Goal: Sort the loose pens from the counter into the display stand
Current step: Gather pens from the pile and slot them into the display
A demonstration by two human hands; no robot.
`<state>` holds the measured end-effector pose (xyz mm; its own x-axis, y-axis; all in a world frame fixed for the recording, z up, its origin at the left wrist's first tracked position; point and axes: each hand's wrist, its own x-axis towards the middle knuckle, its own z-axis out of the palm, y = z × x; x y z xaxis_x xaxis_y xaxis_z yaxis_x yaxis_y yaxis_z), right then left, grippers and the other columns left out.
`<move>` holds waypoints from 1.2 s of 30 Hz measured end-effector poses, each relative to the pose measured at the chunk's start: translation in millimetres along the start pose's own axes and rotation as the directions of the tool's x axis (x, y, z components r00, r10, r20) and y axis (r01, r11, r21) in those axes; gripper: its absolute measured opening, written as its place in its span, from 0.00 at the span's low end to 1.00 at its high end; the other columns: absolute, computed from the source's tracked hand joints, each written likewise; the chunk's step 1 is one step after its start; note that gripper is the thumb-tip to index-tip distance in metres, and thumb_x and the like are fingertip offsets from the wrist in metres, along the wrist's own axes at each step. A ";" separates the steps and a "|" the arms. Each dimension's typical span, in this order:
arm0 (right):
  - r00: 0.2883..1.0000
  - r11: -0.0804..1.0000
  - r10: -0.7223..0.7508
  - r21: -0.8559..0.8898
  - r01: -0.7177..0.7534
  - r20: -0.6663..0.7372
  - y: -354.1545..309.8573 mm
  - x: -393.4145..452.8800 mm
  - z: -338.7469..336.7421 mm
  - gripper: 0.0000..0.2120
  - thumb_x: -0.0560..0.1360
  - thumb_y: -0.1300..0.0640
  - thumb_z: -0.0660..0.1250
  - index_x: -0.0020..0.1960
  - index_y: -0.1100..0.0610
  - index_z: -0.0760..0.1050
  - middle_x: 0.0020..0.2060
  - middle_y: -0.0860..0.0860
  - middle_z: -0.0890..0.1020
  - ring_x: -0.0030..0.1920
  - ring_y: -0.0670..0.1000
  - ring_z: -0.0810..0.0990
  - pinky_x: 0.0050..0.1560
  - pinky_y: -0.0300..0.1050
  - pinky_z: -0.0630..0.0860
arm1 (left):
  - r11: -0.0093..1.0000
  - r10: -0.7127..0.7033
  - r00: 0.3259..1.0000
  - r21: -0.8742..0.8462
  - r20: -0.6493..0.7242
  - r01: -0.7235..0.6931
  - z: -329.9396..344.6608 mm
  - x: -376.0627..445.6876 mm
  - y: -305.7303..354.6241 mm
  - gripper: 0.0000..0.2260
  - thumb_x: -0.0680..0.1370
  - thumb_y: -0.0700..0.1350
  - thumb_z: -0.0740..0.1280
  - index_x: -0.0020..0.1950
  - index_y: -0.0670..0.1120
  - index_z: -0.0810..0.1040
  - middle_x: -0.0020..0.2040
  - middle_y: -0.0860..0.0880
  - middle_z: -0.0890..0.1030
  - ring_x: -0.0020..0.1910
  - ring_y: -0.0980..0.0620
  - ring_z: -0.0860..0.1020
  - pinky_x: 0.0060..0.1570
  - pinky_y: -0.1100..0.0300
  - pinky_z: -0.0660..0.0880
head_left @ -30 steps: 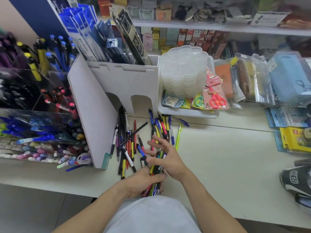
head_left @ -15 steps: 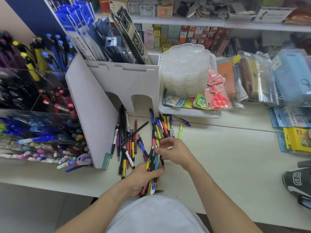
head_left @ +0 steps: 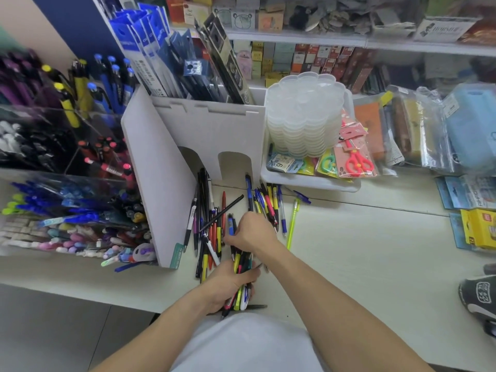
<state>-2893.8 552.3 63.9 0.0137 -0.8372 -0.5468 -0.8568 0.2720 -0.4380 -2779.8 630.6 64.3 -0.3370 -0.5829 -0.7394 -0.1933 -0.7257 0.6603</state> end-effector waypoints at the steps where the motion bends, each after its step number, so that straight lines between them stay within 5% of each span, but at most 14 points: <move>1: 0.999 0.997 0.027 0.066 -0.030 0.047 0.2 2.9 -0.8 0.18 0.73 0.45 0.74 0.36 0.59 0.77 0.28 0.52 0.75 0.30 0.52 0.75 0.34 0.45 0.74 | 1.000 -0.002 1.000 0.008 0.005 0.002 -0.7 -0.9 -1.3 0.13 0.76 0.40 0.73 0.56 0.40 0.73 0.39 0.45 0.79 0.34 0.47 0.79 0.36 0.54 0.75; 5: 0.995 0.868 0.058 0.488 -0.088 0.076 10.4 -13.6 -26.7 0.14 0.78 0.48 0.70 0.48 0.60 0.83 0.39 0.53 0.84 0.37 0.47 0.80 0.38 0.42 0.75 | 0.998 -0.028 0.999 -0.056 0.030 0.030 -1.7 -6.5 0.4 0.07 0.77 0.41 0.72 0.49 0.41 0.76 0.39 0.43 0.77 0.34 0.47 0.77 0.37 0.55 0.75; 8: 0.993 0.753 -0.012 0.654 -0.071 0.121 32.8 -46.8 -47.3 0.12 0.81 0.49 0.68 0.51 0.58 0.81 0.38 0.52 0.84 0.33 0.44 0.80 0.39 0.42 0.78 | 0.980 -0.031 0.998 -0.196 0.057 0.041 -0.7 -13.5 5.8 0.07 0.78 0.40 0.71 0.52 0.40 0.75 0.40 0.41 0.78 0.36 0.45 0.79 0.38 0.54 0.79; 11: 0.965 0.744 -0.087 0.661 -0.102 0.247 57.0 -80.5 -46.7 0.09 0.80 0.55 0.70 0.48 0.62 0.81 0.38 0.59 0.86 0.35 0.50 0.84 0.42 0.44 0.82 | 0.939 -0.056 0.992 -0.331 0.116 0.092 -1.3 -14.5 7.3 0.16 0.77 0.41 0.71 0.60 0.32 0.76 0.48 0.36 0.82 0.47 0.39 0.82 0.50 0.46 0.81; 14: 0.942 0.715 -0.104 0.682 -0.153 0.320 61.4 -106.6 -28.1 0.07 0.79 0.59 0.72 0.48 0.64 0.81 0.38 0.61 0.86 0.37 0.56 0.86 0.43 0.48 0.84 | 0.936 -0.068 0.979 -0.327 0.192 0.129 0.5 -18.0 10.2 0.17 0.80 0.45 0.67 0.61 0.32 0.79 0.49 0.35 0.83 0.48 0.40 0.83 0.47 0.49 0.81; 19: 0.967 0.684 -0.033 0.711 -0.163 0.253 59.2 -119.8 -11.4 0.10 0.75 0.56 0.76 0.41 0.62 0.82 0.34 0.59 0.86 0.32 0.56 0.84 0.37 0.48 0.83 | 0.962 -0.027 0.982 -0.261 0.188 0.076 7.0 -24.5 9.8 0.15 0.79 0.47 0.69 0.53 0.35 0.80 0.42 0.39 0.82 0.41 0.44 0.82 0.41 0.55 0.79; 23: 0.995 0.845 0.005 0.532 -0.058 0.100 63.3 -120.9 -13.9 0.16 0.65 0.47 0.83 0.34 0.54 0.78 0.27 0.48 0.80 0.25 0.45 0.73 0.30 0.40 0.72 | 0.981 -0.011 0.979 -0.185 0.205 0.050 7.3 -29.4 11.0 0.16 0.78 0.47 0.70 0.55 0.34 0.77 0.41 0.38 0.80 0.37 0.43 0.81 0.39 0.54 0.79; 26: 1.000 0.829 0.008 0.559 -0.008 0.002 75.0 -118.1 -17.3 0.27 0.57 0.43 0.86 0.46 0.51 0.76 0.35 0.43 0.76 0.31 0.44 0.70 0.34 0.39 0.69 | 0.989 0.006 0.980 -0.144 0.200 0.023 4.0 -32.2 12.8 0.13 0.77 0.47 0.72 0.50 0.39 0.76 0.34 0.41 0.76 0.29 0.47 0.76 0.33 0.56 0.77; 30: 0.988 0.584 -0.134 0.800 0.138 -0.072 75.0 -118.5 -11.4 0.37 0.70 0.40 0.77 0.74 0.43 0.65 0.64 0.40 0.75 0.56 0.43 0.82 0.56 0.46 0.81 | 0.981 0.061 0.964 -0.192 0.260 -0.010 7.4 -38.1 13.7 0.13 0.75 0.46 0.75 0.49 0.38 0.77 0.38 0.41 0.75 0.33 0.46 0.75 0.37 0.54 0.76; 32: 0.981 0.525 -0.167 0.834 0.169 -0.095 67.1 -118.3 -3.6 0.30 0.77 0.46 0.72 0.76 0.43 0.65 0.66 0.39 0.74 0.59 0.43 0.81 0.57 0.45 0.81 | 0.976 0.049 0.954 -0.219 0.297 0.018 11.2 -43.9 11.8 0.15 0.73 0.45 0.75 0.52 0.37 0.76 0.40 0.40 0.77 0.37 0.44 0.77 0.40 0.53 0.78; 36: 0.985 0.627 -0.145 0.761 0.168 -0.098 62.3 -118.1 15.8 0.20 0.80 0.54 0.69 0.71 0.44 0.73 0.61 0.45 0.80 0.54 0.53 0.84 0.55 0.49 0.83 | 0.950 -0.059 0.958 -0.280 0.281 0.140 1.9 -53.9 -4.6 0.18 0.74 0.39 0.75 0.60 0.32 0.77 0.51 0.32 0.80 0.47 0.37 0.81 0.51 0.42 0.80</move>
<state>-2940.6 675.5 89.9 0.0870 -0.9100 -0.4054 -0.1422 0.3914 -0.9092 -2762.5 666.1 101.4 -0.5702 -0.4131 -0.7101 0.0275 -0.8734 0.4861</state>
